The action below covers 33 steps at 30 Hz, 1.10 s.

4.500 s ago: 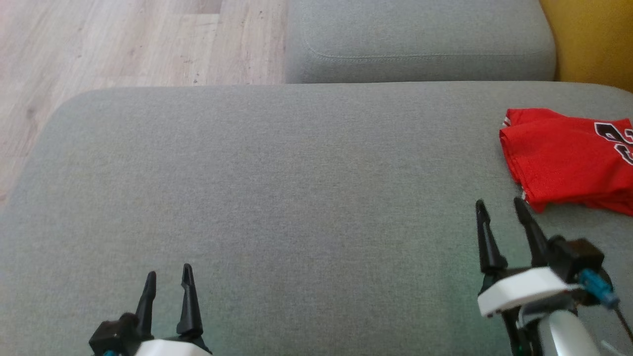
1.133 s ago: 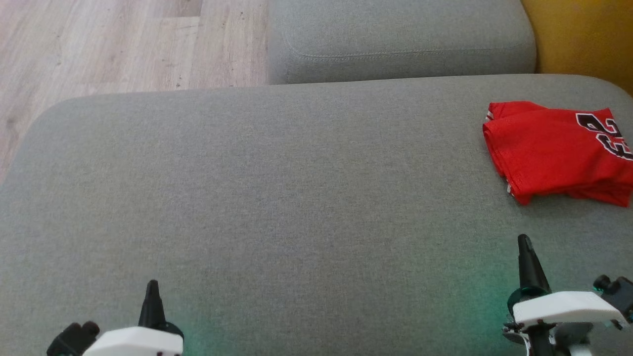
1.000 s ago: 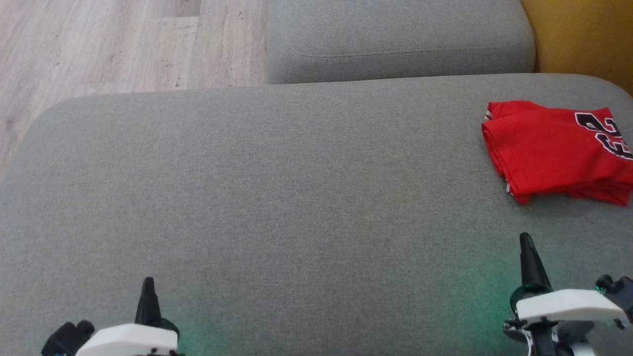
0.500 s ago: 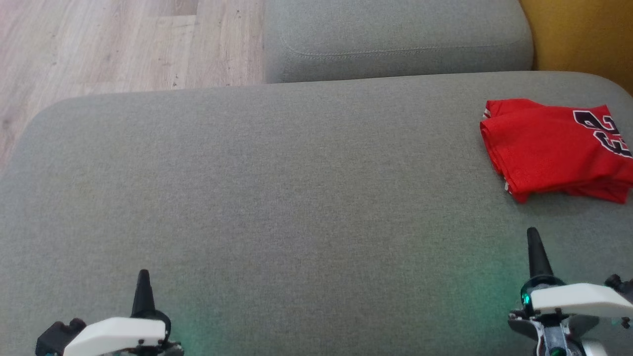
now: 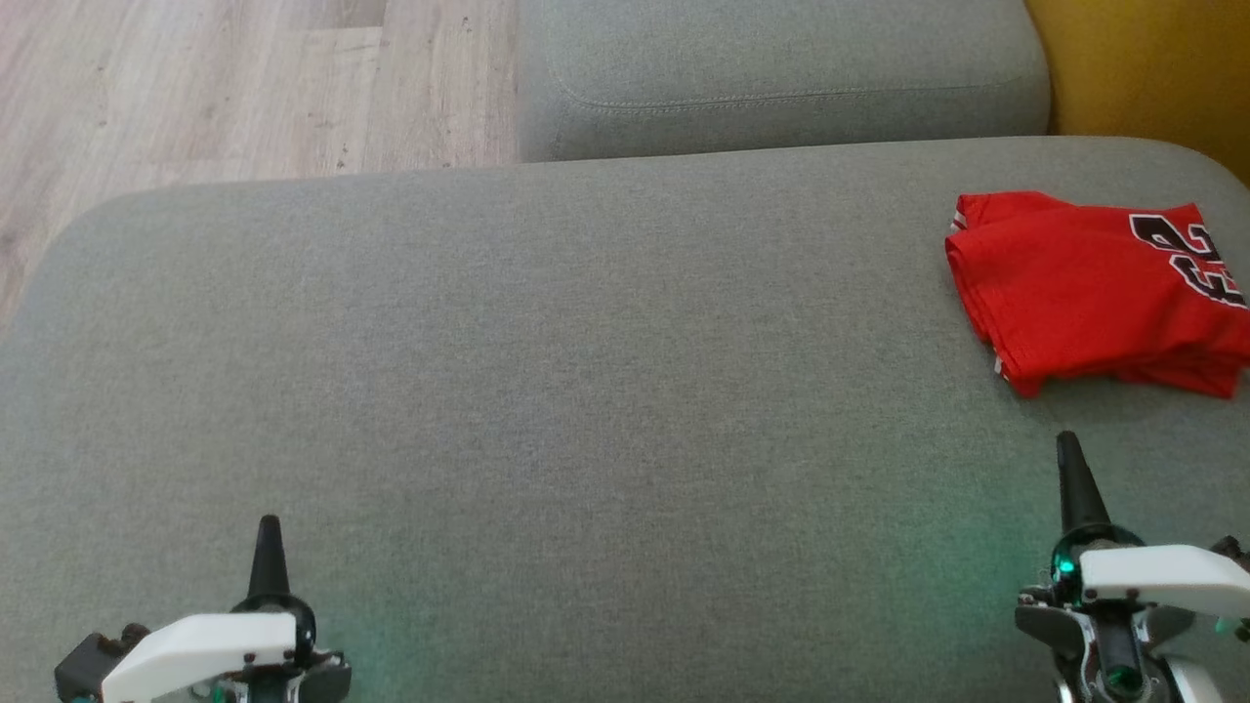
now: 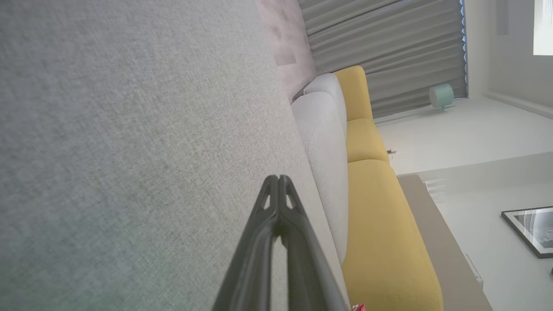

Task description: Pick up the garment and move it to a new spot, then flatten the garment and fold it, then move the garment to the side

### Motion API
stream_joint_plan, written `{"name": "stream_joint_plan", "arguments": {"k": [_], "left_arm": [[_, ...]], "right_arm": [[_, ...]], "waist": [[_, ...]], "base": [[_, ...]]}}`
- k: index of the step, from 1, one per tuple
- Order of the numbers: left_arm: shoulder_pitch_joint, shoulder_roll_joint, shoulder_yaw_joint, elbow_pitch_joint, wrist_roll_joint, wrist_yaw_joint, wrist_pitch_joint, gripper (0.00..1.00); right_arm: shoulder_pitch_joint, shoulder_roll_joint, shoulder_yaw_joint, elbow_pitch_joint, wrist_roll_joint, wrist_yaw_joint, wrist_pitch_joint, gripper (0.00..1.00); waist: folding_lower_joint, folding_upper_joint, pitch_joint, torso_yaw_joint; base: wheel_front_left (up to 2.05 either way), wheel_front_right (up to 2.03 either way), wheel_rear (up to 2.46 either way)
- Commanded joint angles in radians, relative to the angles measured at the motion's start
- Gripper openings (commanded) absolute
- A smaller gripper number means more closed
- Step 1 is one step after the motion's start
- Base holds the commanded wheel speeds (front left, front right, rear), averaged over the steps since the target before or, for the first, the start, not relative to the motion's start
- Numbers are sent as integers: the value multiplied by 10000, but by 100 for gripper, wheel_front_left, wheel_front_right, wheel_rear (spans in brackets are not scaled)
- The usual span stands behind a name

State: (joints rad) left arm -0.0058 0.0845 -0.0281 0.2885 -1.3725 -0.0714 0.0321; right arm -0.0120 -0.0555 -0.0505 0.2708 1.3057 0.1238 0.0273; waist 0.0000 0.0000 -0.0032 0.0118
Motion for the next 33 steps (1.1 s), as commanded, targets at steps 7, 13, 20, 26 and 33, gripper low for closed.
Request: {"name": "stream_joint_plan", "arguments": {"k": [7,13,20,26,33], "left_arm": [[-688,-77,646,-359,-756,-213,249,0],[-774,-138,837,-378,-1176,-310,387,0],[-894,-223,1105,-403,-1764,-447,581,0],[-996,-296,1334,-425,-2268,-565,747,0],[-1021,-316,1392,-431,-2384,-592,789,0]], "right_arm": [[-624,-189,-5,-307,1066,59,197,0],[-703,-188,-82,-300,1642,61,299,0],[-813,-185,-192,-290,2447,65,445,0],[-908,-182,-287,-282,3136,68,570,0],[-932,-165,-331,-278,3280,69,617,0]], "waist": [[0,0,18,-33],[0,0,30,-55],[0,0,46,-85],[0,0,60,-112],[0,0,64,-118]], "base": [[0,0,0],[0,0,0],[0,0,0],[0,0,0],[0,0,0]]}}
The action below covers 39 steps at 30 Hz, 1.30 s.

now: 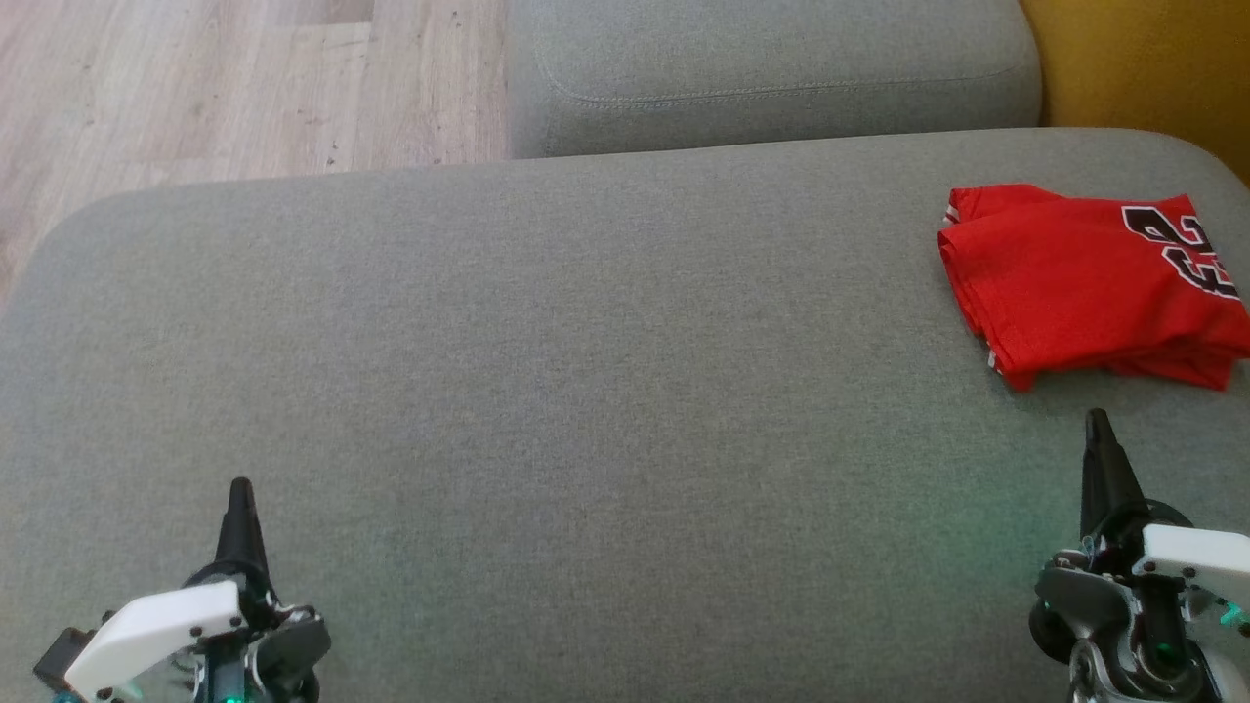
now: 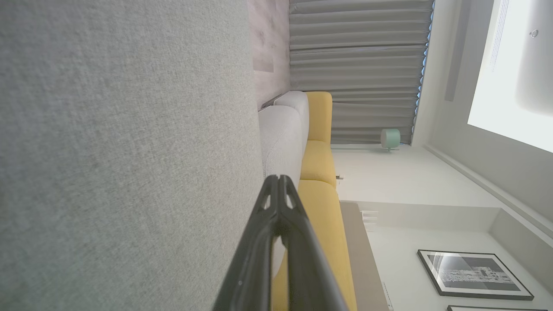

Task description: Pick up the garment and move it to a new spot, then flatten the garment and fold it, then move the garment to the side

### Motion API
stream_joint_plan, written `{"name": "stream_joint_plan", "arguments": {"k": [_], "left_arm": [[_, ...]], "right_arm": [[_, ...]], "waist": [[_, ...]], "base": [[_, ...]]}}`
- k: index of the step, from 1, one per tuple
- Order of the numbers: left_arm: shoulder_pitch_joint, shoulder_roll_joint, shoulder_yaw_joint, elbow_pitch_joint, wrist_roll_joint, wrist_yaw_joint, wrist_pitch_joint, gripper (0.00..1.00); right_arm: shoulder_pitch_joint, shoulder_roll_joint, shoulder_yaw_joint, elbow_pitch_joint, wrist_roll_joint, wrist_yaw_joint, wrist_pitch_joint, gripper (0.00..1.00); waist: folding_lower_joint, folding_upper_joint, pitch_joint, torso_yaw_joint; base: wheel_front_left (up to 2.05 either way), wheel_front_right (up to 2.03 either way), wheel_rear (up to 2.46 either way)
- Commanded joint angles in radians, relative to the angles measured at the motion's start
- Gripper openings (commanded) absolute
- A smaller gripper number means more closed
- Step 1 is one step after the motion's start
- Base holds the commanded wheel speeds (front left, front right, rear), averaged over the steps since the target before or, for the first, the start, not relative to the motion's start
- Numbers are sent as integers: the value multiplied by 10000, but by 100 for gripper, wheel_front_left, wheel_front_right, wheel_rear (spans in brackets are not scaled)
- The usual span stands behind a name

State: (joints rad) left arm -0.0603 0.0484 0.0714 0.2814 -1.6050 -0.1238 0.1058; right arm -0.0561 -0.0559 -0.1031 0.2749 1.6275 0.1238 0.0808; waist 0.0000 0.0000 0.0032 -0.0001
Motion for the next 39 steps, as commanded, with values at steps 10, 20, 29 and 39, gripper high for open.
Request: {"name": "stream_joint_plan", "arguments": {"k": [10,20,29,39], "left_arm": [[-477,41,402,-360,-53,-69,57,0],[-477,37,407,-360,-49,-69,61,0],[-477,35,411,-361,-46,-69,64,0],[-477,32,415,-361,-43,-69,67,0]], "right_arm": [[-494,-136,158,-316,32,69,111,0],[-496,-113,125,-314,5,69,137,0],[-499,-94,99,-312,-18,69,158,0],[-501,-76,72,-311,-40,69,180,0]], "waist": [[0,0,0,1],[0,0,0,1],[0,0,-1,1],[0,0,-1,1]], "base": [[0,0,0],[0,0,0],[0,0,0],[0,0,0]]}}
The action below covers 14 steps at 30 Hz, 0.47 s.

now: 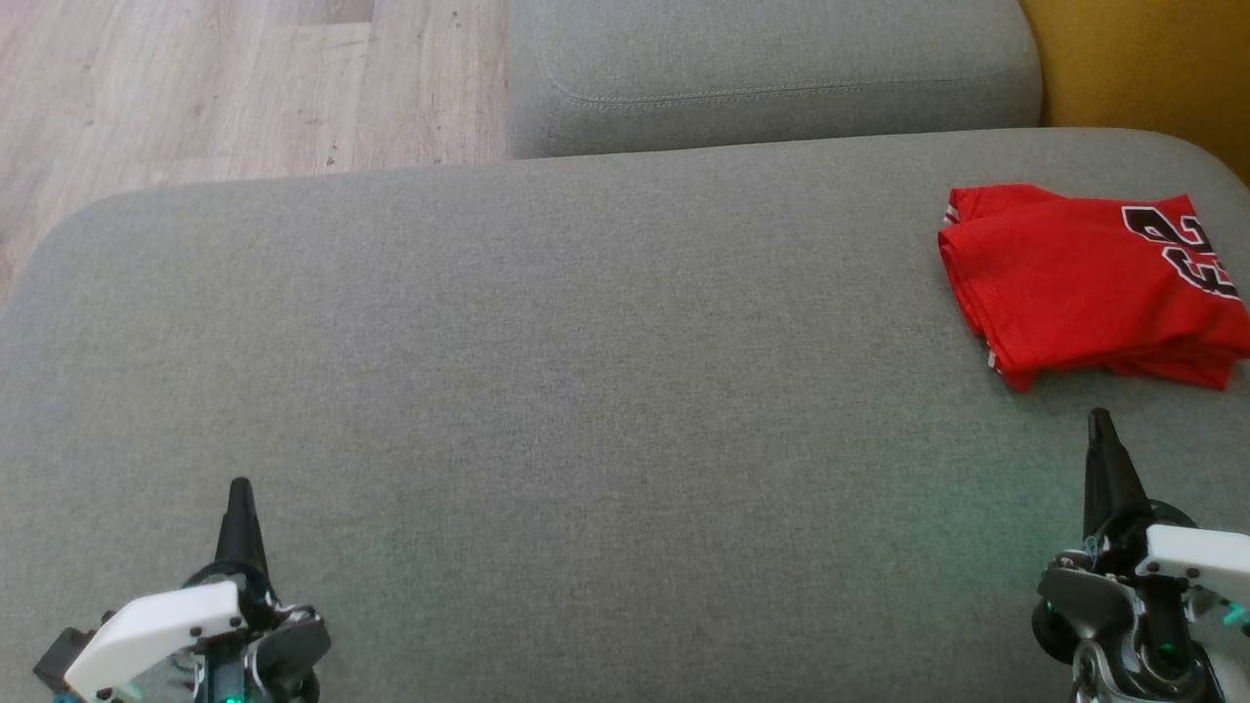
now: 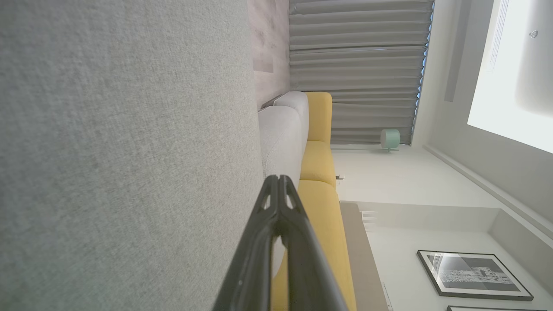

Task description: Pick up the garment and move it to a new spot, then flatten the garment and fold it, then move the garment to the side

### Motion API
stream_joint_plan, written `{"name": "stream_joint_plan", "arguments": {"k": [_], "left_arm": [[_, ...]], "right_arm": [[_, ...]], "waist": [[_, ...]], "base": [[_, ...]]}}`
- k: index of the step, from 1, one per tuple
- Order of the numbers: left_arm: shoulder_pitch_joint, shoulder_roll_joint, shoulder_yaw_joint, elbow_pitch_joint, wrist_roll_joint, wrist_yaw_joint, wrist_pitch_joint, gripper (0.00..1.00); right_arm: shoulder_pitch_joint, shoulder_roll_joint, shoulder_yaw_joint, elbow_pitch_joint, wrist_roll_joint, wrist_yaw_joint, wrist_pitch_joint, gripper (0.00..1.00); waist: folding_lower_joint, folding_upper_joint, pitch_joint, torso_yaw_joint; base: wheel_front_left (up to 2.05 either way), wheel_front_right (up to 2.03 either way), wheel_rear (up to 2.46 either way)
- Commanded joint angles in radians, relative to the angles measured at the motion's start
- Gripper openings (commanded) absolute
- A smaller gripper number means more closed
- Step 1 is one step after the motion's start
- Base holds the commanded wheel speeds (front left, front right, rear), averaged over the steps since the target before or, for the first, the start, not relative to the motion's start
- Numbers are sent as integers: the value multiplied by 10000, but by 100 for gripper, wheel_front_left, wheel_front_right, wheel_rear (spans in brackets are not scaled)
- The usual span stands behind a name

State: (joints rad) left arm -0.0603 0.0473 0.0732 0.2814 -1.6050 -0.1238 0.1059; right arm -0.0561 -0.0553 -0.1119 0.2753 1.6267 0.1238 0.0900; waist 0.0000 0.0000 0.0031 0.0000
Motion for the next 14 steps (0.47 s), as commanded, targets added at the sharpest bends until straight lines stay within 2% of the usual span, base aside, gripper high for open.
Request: {"name": "stream_joint_plan", "arguments": {"k": [1,14], "left_arm": [[-477,44,398,-361,-42,-69,66,0],[-478,41,402,-361,-39,-69,69,0]], "right_arm": [[-501,-80,158,-314,-34,69,90,0],[-504,-58,128,-313,-59,69,114,0]], "waist": [[0,0,0,0],[0,0,0,0]], "base": [[0,0,0],[0,0,0]]}}
